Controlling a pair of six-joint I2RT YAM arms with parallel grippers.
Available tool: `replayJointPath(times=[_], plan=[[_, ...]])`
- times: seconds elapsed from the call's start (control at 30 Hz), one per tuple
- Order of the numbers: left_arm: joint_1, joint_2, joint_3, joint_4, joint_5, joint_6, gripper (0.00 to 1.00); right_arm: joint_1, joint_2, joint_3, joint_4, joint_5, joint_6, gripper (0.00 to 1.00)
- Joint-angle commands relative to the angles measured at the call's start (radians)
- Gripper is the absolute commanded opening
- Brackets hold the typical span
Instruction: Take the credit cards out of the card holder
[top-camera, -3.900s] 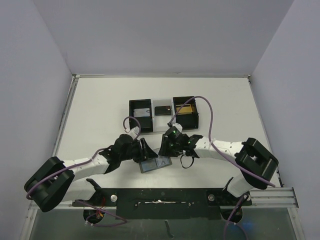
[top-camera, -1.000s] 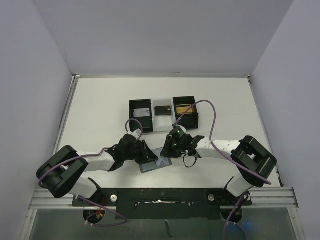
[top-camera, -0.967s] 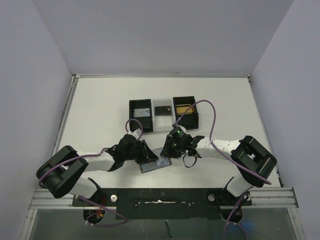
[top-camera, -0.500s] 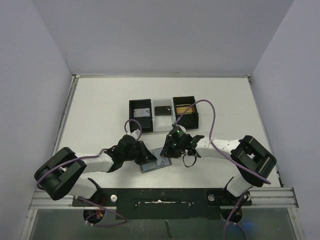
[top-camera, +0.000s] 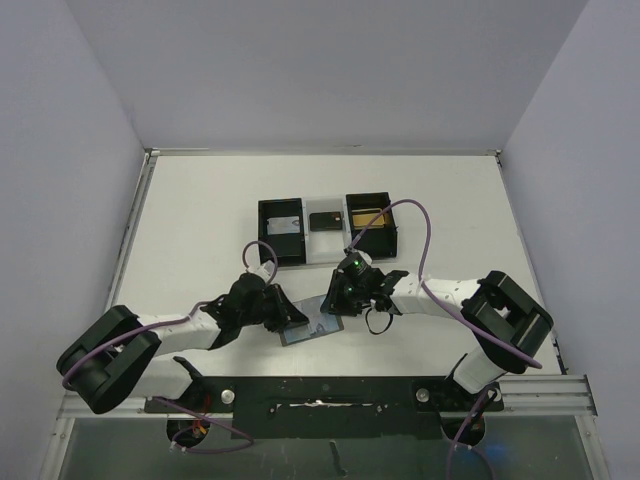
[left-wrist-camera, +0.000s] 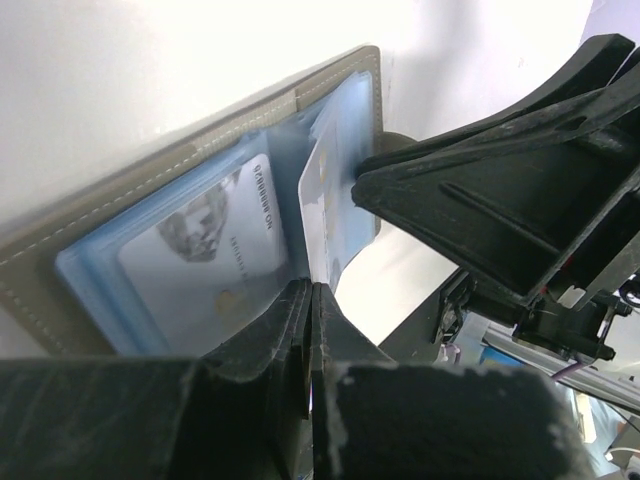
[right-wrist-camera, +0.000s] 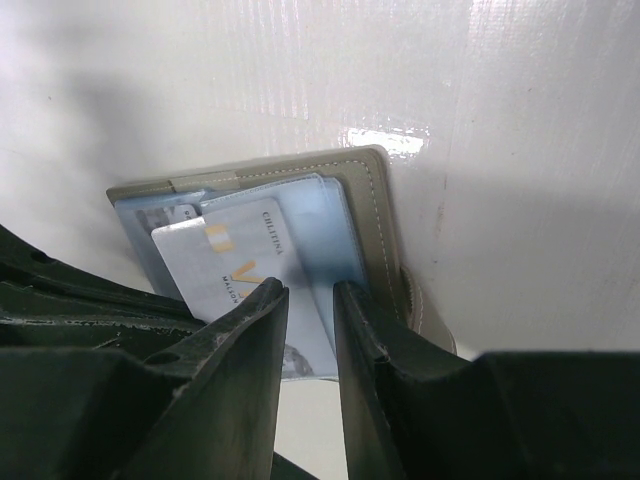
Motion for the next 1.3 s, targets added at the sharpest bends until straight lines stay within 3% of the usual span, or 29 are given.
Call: replayJointPath(times=[0.0, 0.53, 0.73, 1.0, 1.27], plan=[[0.010, -0.047, -0.018, -0.013, -0.008, 0.027, 0.00, -0.003, 0.043, -0.014, -0.085, 0.049, -0.013, 0.28], [0.016, 0.006, 0.016, 0.038, 0.014, 0.005, 0.00, -0.001, -0.100, 0.023, 0.015, -0.016, -0.147, 0.34], [0.016, -0.008, 0.013, 0.011, 0.009, 0.014, 0.00, 0.007, -0.047, 0.043, 0.040, -0.054, -0.156, 0.35], [0.016, -0.022, 0.021, 0.018, 0.001, 0.011, 0.00, 0.014, 0.068, 0.043, -0.059, -0.027, -0.105, 0.34], [0.017, -0.013, 0.021, 0.050, 0.007, -0.004, 0.16, 0.014, 0.068, 0.031, -0.064, -0.027, -0.096, 0.34]])
